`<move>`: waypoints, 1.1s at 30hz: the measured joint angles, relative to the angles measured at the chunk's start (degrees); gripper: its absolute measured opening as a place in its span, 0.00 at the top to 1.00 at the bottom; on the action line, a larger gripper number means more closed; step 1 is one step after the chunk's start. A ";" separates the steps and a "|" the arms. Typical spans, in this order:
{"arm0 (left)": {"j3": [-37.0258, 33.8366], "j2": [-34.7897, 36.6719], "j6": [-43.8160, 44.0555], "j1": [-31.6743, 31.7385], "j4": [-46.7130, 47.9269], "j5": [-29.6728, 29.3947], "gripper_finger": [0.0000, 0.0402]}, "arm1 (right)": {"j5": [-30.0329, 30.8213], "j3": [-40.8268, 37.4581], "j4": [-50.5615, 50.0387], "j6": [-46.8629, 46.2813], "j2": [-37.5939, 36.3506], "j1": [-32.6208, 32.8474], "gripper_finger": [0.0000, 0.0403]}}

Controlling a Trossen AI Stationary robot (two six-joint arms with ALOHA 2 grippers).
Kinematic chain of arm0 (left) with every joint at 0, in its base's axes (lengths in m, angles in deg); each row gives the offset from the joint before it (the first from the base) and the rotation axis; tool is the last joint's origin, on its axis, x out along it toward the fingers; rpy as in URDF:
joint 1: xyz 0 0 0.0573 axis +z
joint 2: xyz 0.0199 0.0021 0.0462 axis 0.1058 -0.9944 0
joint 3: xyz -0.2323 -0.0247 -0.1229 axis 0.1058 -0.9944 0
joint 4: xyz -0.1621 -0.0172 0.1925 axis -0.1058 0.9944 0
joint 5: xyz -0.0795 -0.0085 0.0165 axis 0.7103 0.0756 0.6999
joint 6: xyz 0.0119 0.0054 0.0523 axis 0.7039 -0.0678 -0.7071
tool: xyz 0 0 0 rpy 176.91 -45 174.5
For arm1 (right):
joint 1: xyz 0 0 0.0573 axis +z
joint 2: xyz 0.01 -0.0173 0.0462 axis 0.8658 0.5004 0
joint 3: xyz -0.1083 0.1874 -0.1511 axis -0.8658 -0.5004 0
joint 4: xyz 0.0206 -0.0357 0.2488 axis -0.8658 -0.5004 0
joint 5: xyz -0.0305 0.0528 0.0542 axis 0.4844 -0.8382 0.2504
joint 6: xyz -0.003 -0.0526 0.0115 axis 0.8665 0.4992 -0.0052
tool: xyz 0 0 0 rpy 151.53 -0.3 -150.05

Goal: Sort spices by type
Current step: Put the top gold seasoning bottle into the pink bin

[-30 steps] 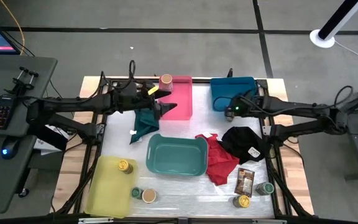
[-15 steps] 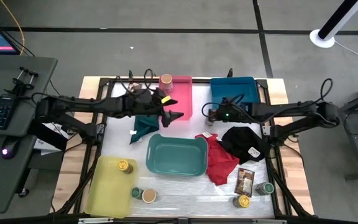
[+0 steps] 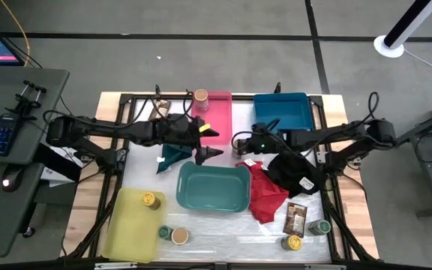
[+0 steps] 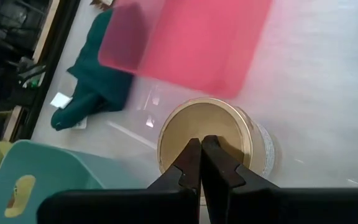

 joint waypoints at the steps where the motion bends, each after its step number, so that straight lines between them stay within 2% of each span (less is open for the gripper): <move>1: 0.00 0.00 -0.52 0.02 0.01 -0.09 0.03 | -0.02 0.79 0.18 0.05 0.95 0.21 1.00; 11: 0.00 -0.04 -7.27 0.02 1.72 -0.37 0.03 | -0.20 10.58 3.04 6.13 10.84 0.48 1.00; 19: 0.00 0.24 -7.81 0.02 13.45 -0.24 0.03 | -3.20 18.47 1.95 13.94 15.34 -0.45 1.00; 23: -0.04 0.10 -9.66 0.02 18.27 -0.42 0.03 | -1.73 20.43 0.47 18.41 11.41 -1.12 1.00; 27: -0.04 0.17 -12.39 0.02 20.06 -0.92 0.03 | 1.73 21.13 -6.16 22.17 4.40 -2.84 1.00; 33: -0.02 -1.46 -20.15 0.25 14.03 -3.49 0.03 | 4.22 21.18 -15.42 23.12 -4.95 -4.43 1.00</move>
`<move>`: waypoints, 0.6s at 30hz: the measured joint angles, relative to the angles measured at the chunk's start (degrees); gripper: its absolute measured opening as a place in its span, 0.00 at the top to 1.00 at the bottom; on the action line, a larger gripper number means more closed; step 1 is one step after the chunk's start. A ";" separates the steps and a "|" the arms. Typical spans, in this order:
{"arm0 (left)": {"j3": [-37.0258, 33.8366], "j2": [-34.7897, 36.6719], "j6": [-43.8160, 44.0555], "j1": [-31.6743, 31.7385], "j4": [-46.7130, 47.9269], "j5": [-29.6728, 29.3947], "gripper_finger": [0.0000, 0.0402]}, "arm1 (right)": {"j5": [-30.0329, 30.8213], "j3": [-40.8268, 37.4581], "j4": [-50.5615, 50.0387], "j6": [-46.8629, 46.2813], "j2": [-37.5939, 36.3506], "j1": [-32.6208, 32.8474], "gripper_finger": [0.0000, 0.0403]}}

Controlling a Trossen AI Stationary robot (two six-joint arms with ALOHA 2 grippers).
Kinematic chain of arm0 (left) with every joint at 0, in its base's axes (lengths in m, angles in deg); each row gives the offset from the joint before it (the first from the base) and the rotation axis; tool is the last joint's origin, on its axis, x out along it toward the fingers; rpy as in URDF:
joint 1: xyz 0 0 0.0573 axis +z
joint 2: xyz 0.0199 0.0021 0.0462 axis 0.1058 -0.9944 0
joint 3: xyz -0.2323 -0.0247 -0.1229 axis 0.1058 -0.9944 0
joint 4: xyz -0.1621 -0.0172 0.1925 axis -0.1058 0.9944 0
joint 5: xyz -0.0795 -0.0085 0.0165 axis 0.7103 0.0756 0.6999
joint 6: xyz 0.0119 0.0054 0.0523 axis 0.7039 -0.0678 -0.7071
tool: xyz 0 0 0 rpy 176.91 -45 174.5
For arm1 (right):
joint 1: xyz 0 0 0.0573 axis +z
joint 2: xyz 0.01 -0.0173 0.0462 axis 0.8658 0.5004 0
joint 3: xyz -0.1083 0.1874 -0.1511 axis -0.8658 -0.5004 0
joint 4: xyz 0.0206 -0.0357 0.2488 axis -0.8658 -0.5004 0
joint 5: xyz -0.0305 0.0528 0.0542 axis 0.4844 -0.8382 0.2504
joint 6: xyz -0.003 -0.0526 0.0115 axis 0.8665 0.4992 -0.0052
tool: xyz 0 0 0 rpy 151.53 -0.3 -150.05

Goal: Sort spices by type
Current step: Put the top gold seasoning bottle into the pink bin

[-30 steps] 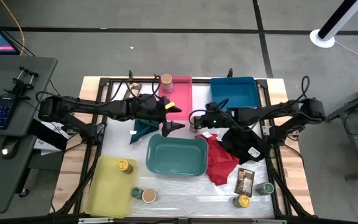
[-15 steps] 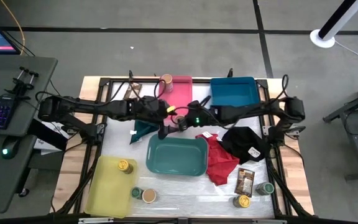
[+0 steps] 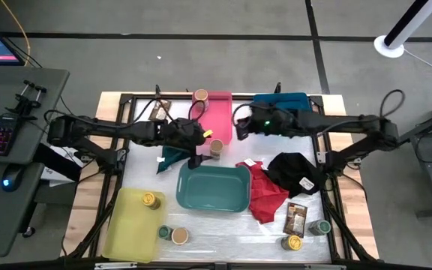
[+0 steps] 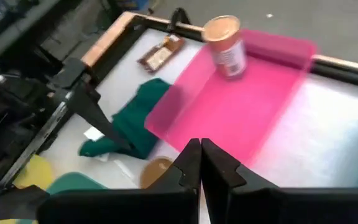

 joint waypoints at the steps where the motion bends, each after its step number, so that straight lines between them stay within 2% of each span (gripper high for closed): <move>1: 0.08 -0.69 -0.91 0.22 -1.09 0.03 0.03 | 0.62 -0.01 -1.16 0.06 -0.90 0.00 1.00; 7: 1.13 -6.39 -3.30 1.23 -0.33 1.70 0.03 | 2.32 0.03 -4.78 -0.33 -4.28 0.17 1.00; 12: 3.58 -11.00 -5.69 1.25 -1.48 -4.63 0.03 | 2.36 -0.01 -6.64 -0.51 -4.24 0.17 1.00; 18: 4.36 -14.58 -6.40 1.87 -1.48 -3.78 0.03 | 2.27 -0.01 -7.13 -0.53 -3.96 0.17 1.00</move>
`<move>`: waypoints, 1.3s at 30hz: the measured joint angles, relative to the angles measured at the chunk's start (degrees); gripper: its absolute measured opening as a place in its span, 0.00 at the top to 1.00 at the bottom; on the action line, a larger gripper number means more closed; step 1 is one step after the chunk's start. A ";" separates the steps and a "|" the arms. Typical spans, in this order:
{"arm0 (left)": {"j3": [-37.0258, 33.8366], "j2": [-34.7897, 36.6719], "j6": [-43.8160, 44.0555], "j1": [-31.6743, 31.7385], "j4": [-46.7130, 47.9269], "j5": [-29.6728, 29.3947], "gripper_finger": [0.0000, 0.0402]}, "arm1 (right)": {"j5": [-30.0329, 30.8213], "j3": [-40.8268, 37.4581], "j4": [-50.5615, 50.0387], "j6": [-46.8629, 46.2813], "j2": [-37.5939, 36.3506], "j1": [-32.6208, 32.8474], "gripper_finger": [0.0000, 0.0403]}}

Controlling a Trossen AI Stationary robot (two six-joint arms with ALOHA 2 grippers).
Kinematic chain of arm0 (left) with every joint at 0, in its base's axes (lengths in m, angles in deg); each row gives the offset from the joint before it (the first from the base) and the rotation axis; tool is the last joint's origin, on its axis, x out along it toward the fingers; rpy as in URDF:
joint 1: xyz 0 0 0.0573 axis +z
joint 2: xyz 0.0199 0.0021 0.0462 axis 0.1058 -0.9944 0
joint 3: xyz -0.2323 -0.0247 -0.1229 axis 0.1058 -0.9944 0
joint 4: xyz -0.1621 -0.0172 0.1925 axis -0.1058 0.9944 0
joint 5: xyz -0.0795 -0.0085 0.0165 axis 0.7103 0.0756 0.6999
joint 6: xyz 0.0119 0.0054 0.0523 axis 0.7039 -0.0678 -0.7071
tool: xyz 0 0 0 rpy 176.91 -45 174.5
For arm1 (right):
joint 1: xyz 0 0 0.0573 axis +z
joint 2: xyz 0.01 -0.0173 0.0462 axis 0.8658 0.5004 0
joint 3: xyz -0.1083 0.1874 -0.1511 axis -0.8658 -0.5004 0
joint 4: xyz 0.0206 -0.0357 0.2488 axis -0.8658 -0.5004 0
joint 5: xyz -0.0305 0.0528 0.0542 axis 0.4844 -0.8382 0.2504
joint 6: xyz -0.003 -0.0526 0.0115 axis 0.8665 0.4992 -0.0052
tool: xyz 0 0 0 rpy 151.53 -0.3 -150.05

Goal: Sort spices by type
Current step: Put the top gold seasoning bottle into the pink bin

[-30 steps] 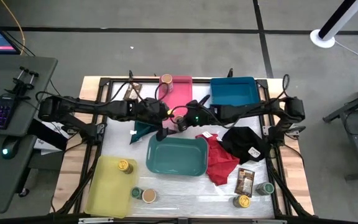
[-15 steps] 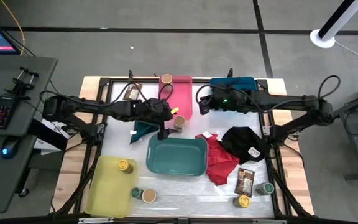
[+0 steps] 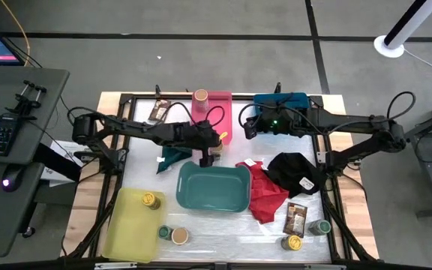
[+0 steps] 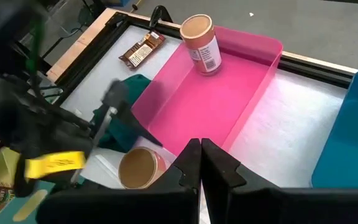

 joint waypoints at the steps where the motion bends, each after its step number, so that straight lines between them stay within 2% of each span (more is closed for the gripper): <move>1: -0.02 -0.58 0.69 0.01 0.02 0.91 0.03 | 0.00 0.00 -0.02 0.00 -0.02 0.00 1.00; 5: -0.04 -1.37 3.36 0.31 -0.35 1.93 0.03 | -0.05 0.00 -0.37 0.00 0.00 0.00 1.00; 8: -0.02 -0.84 5.46 0.31 -2.55 1.33 0.07 | -0.07 0.00 -0.48 0.00 0.00 0.00 1.00; 11: 0.03 -0.57 6.65 0.31 -3.85 0.01 0.17 | -0.09 0.00 -0.73 0.00 0.00 0.00 1.00; 15: 0.03 -0.49 6.89 0.31 -1.86 -0.13 0.38 | -0.11 0.00 -1.31 0.00 0.00 0.00 1.00; 17: 0.09 -0.40 6.94 0.31 -1.37 -0.11 0.42 | -0.11 0.00 -1.77 0.00 0.00 0.00 1.00; 22: 0.12 -0.40 6.98 0.31 -0.70 -0.06 0.41 | -0.13 0.01 -2.61 -0.06 0.00 0.00 1.00; 27: -0.12 -0.61 6.79 0.31 1.30 -0.16 0.20 | -0.13 0.02 -2.95 -0.46 0.00 0.00 1.00; 30: -0.19 -0.69 6.02 0.31 2.34 -0.18 0.13 | -0.13 0.02 -2.95 -0.46 -0.01 0.00 1.00; 34: -0.10 -0.61 4.65 0.31 4.07 -0.16 0.11 | -0.13 0.02 -2.95 -0.46 -0.02 0.00 1.00; 39: -0.08 -0.60 4.17 0.31 1.61 -0.03 0.12 | -0.13 0.04 -2.94 -0.46 -0.02 0.00 1.00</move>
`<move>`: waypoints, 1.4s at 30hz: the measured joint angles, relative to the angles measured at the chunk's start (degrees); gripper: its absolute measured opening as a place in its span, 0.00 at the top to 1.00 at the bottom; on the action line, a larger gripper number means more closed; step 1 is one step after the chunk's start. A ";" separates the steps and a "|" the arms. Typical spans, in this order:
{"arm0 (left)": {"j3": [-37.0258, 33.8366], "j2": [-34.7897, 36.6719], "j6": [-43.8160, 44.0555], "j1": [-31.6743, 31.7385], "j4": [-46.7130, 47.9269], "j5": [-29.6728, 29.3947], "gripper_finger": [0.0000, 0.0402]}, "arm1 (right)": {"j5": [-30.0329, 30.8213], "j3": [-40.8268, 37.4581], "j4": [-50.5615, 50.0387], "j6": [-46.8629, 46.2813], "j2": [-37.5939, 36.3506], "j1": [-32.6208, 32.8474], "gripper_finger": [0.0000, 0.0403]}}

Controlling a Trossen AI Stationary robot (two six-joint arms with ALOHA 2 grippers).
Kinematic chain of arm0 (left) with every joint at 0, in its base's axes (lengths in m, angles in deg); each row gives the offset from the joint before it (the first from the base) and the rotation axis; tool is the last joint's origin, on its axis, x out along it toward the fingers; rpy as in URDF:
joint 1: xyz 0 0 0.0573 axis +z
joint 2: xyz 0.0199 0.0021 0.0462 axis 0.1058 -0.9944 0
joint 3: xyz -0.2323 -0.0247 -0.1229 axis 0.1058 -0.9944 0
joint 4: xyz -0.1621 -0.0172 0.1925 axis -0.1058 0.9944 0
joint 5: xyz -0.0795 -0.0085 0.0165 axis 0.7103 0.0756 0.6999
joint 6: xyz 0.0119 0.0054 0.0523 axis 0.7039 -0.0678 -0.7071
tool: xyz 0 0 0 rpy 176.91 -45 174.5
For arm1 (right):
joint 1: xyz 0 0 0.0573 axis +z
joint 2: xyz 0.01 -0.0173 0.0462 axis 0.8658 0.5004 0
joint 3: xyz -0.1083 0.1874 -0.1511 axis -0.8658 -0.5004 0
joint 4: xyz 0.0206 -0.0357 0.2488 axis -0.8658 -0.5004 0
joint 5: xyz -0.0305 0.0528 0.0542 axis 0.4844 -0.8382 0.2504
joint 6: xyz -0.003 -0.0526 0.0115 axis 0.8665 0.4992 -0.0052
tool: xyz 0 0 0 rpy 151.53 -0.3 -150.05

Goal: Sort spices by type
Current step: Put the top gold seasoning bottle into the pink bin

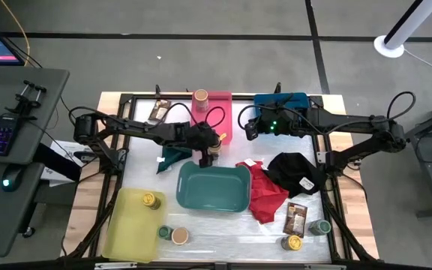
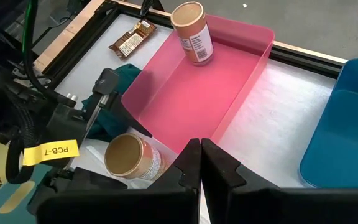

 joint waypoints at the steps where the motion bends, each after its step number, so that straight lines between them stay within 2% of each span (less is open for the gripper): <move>1: 0.00 0.00 0.06 0.00 -0.20 0.00 0.13 | 0.00 0.00 0.00 0.00 0.00 0.00 1.00; 4: 0.00 0.01 0.14 -0.04 -0.51 0.00 0.22 | 0.00 0.00 -0.01 0.00 0.00 0.00 1.00; 8: 0.13 0.21 0.76 -0.02 -0.14 0.05 0.40 | 0.00 0.00 0.00 0.00 0.00 0.00 1.00; 11: 2.48 1.87 2.35 0.26 3.25 0.13 0.41 | 0.00 0.00 -0.06 0.00 0.00 0.00 1.00; 14: 8.18 6.47 1.69 1.69 3.19 -0.47 0.41 | 0.13 0.00 -0.49 0.02 0.00 0.01 1.00; 17: 14.34 10.05 -1.24 4.38 1.89 -7.09 0.41 | 0.26 0.00 -0.64 0.02 0.00 -0.07 1.00; 19: 17.71 10.16 -1.93 7.44 3.05 -8.98 0.41 | 0.31 0.00 -0.64 0.02 0.00 -0.15 1.00; 22: 21.25 8.08 1.59 13.11 6.88 -5.55 0.41 | 0.36 0.00 -0.72 -0.02 0.00 -0.15 1.00; 25: 21.90 4.73 6.72 17.49 9.04 -2.53 0.41 | 0.39 0.01 -0.86 -0.07 0.00 -0.15 1.00; 30: 21.66 -4.02 8.00 20.16 10.41 -1.50 0.41 | 0.41 0.02 -0.88 -1.08 0.00 -0.15 1.00; 36: 21.84 -10.18 8.19 22.27 7.44 -6.04 0.41 | 0.43 0.02 -0.89 -1.67 0.00 -0.11 1.00; 42: 21.94 -12.25 8.17 24.62 5.12 -9.42 0.41 | 0.48 0.02 -0.86 -2.97 0.00 -0.11 1.00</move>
